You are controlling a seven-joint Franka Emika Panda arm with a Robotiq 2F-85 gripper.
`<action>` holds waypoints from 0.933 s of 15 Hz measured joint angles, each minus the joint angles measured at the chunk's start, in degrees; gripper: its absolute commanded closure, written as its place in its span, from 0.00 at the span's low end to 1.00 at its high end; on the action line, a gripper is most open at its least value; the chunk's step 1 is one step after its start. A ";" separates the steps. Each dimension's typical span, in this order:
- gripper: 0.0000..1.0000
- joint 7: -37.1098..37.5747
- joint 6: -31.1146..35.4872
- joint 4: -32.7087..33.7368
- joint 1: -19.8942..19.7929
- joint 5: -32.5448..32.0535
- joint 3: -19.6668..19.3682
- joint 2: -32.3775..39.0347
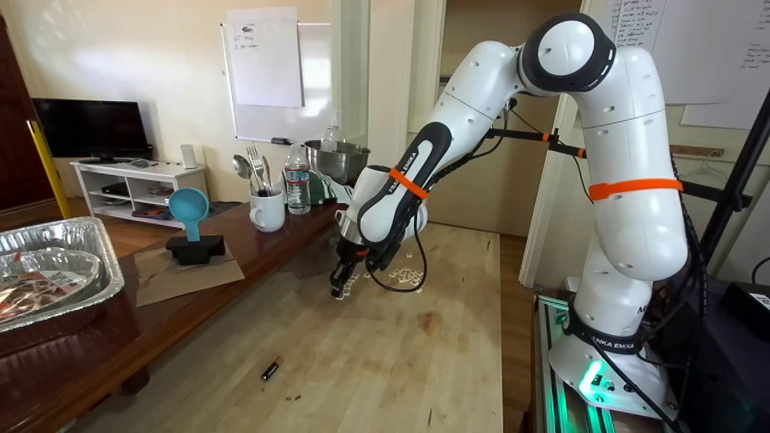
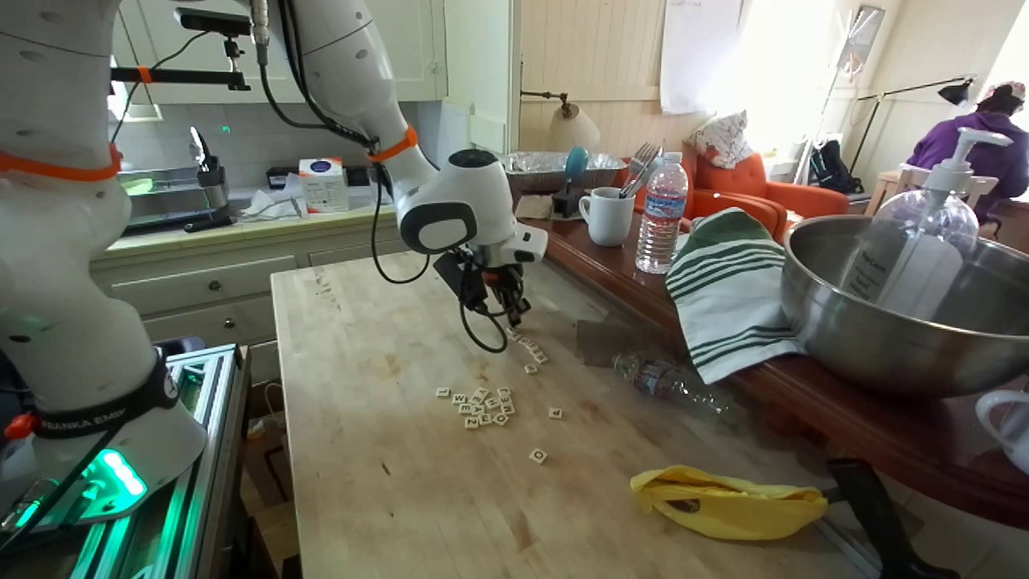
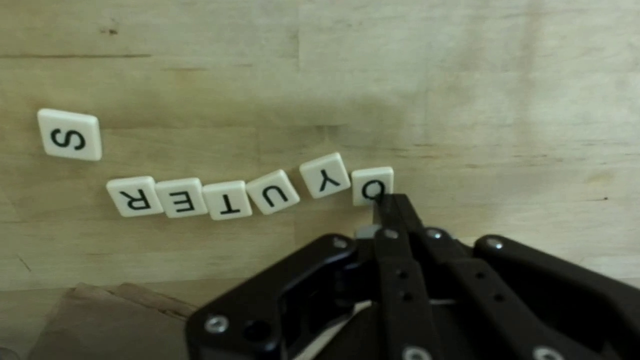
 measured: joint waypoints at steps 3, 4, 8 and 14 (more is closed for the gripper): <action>1.00 -2.00 0.35 0.37 -1.72 -0.20 1.55 0.66; 1.00 -2.62 0.36 0.39 -2.18 -0.30 1.95 0.72; 1.00 -5.08 0.29 0.39 -3.57 -1.00 3.12 0.84; 1.00 -7.73 0.19 0.26 -4.75 -1.78 4.13 0.87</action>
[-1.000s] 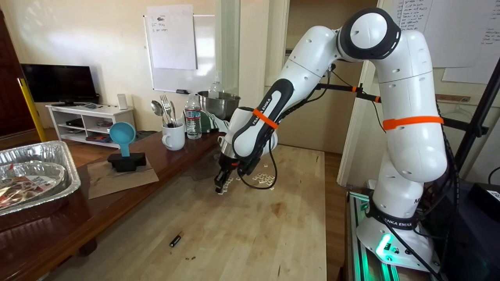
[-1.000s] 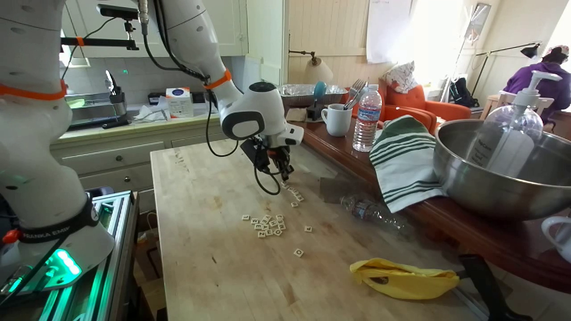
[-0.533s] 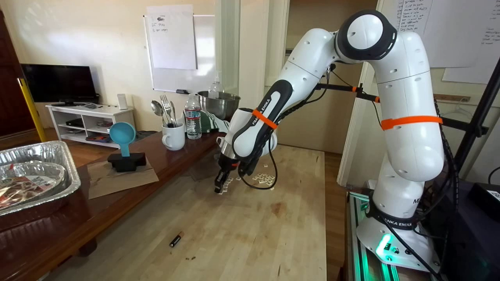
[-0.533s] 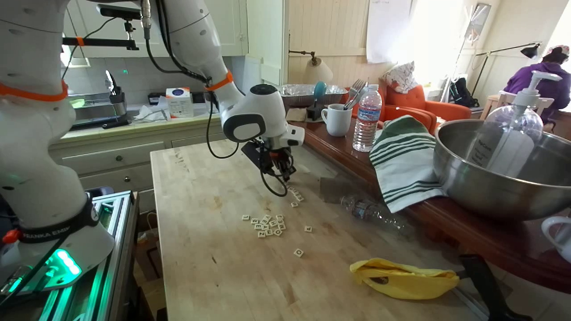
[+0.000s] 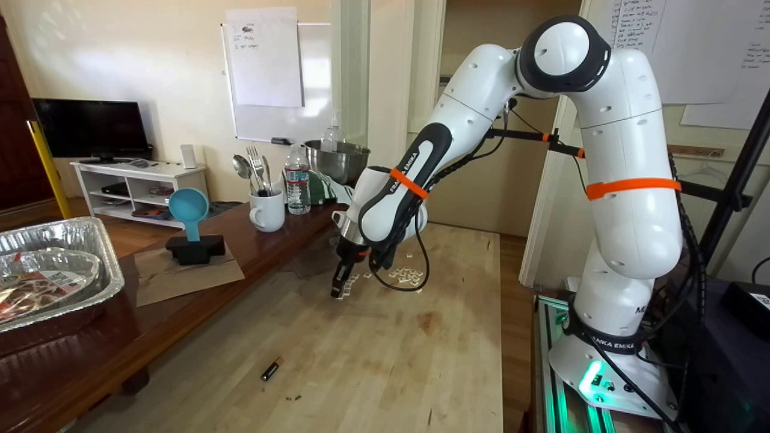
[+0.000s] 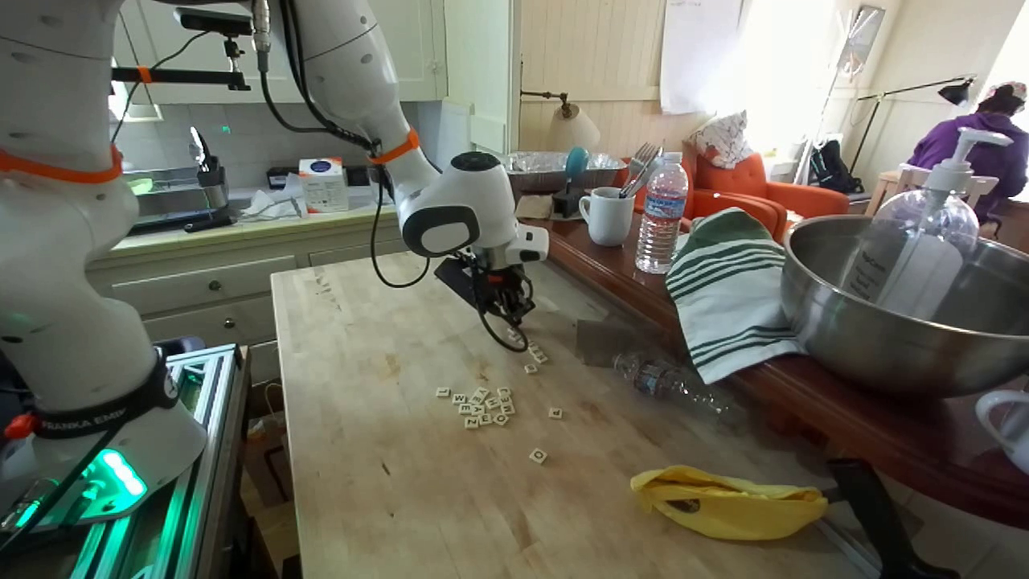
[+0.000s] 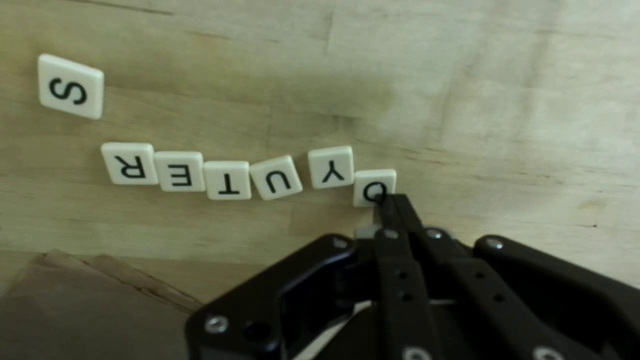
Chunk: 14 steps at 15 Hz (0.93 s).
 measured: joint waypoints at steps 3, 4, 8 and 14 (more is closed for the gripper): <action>1.00 -1.33 -0.21 -0.07 -0.82 -0.16 0.72 -0.01; 1.00 -1.80 -0.25 -0.10 -1.06 -0.19 0.92 -0.01; 1.00 -2.50 -0.39 -0.31 -1.38 -0.70 1.13 -0.15; 1.00 -2.90 -0.39 -1.08 -1.51 -1.33 1.13 -0.71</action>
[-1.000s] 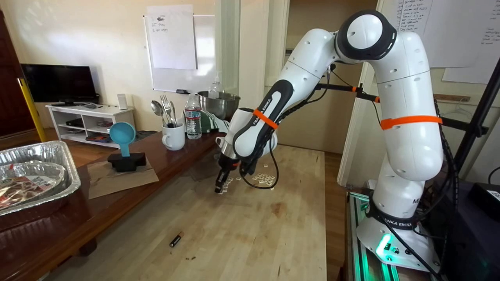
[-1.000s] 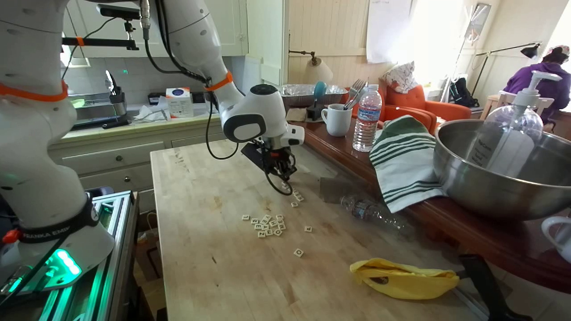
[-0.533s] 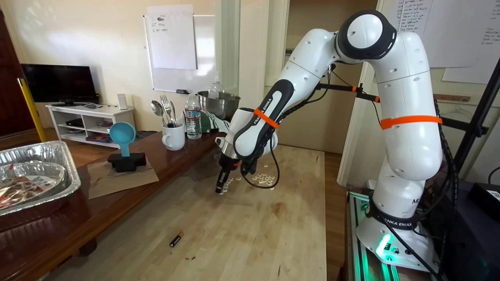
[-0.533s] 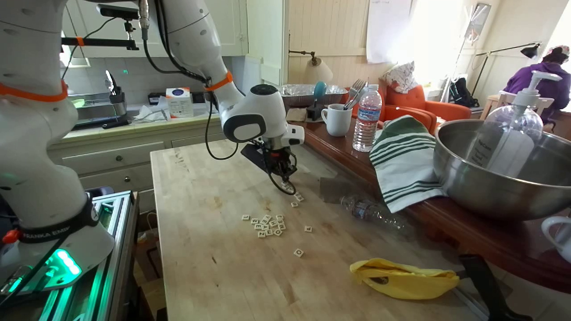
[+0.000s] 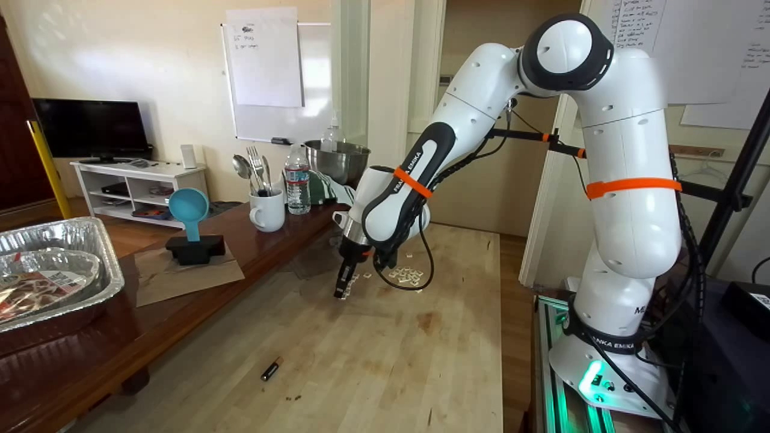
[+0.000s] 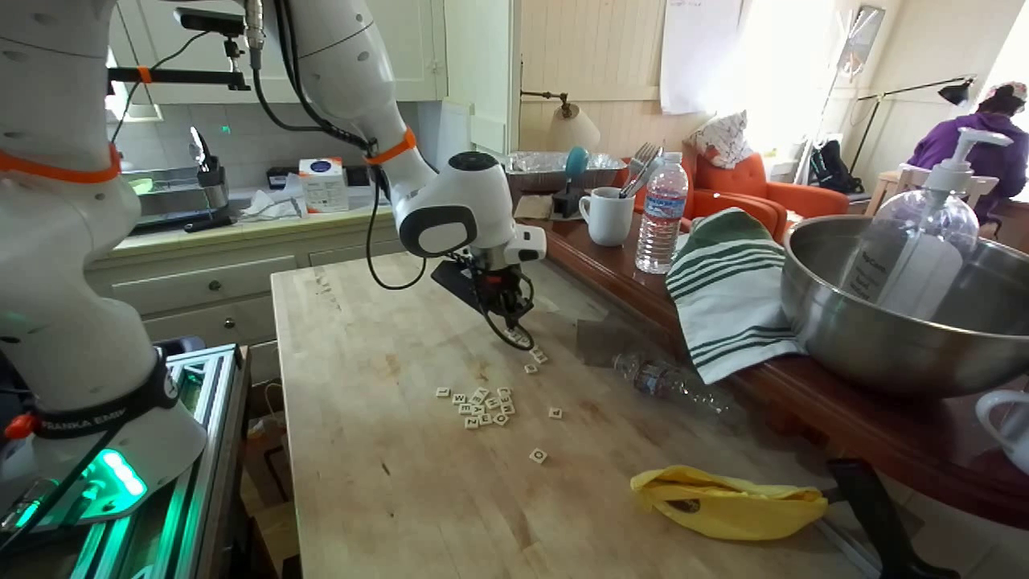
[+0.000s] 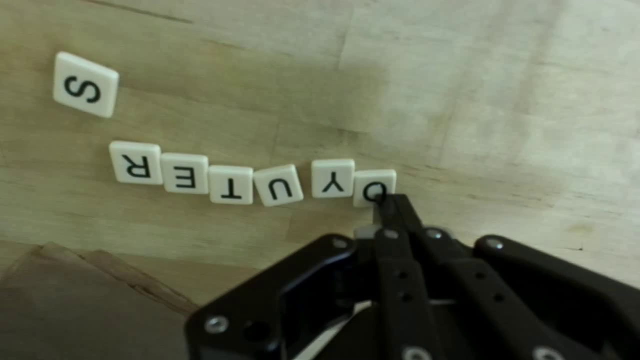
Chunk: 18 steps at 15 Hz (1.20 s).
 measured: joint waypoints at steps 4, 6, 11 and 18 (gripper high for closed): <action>1.00 -0.01 0.00 -0.11 -0.05 -0.38 -0.01 -0.07; 1.00 -0.03 0.00 -0.18 -0.06 -0.46 -0.01 -0.11; 1.00 -0.04 0.00 -0.40 -0.08 -0.54 -0.06 -0.26; 1.00 -0.04 0.00 -1.10 -0.08 -0.54 -0.22 -0.77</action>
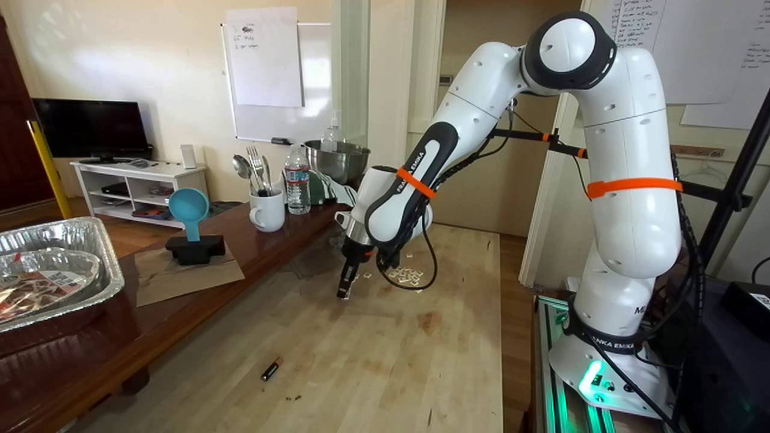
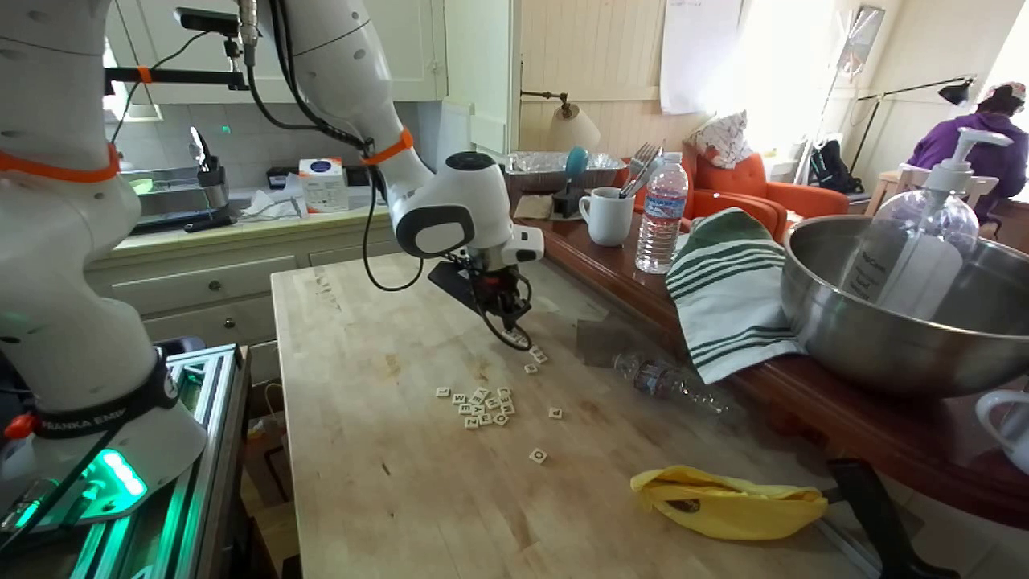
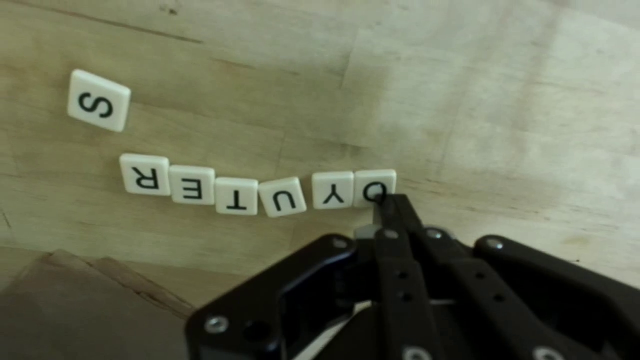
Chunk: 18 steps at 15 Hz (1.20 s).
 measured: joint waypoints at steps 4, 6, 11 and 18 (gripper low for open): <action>1.00 0.00 0.00 -0.23 -0.01 0.00 -0.06 -0.18; 1.00 0.00 0.00 -0.24 -0.02 0.00 -0.06 -0.19; 1.00 -0.37 0.00 -0.30 -0.52 0.00 0.36 -0.19; 1.00 -1.93 0.00 -0.56 -2.98 0.16 2.55 -0.26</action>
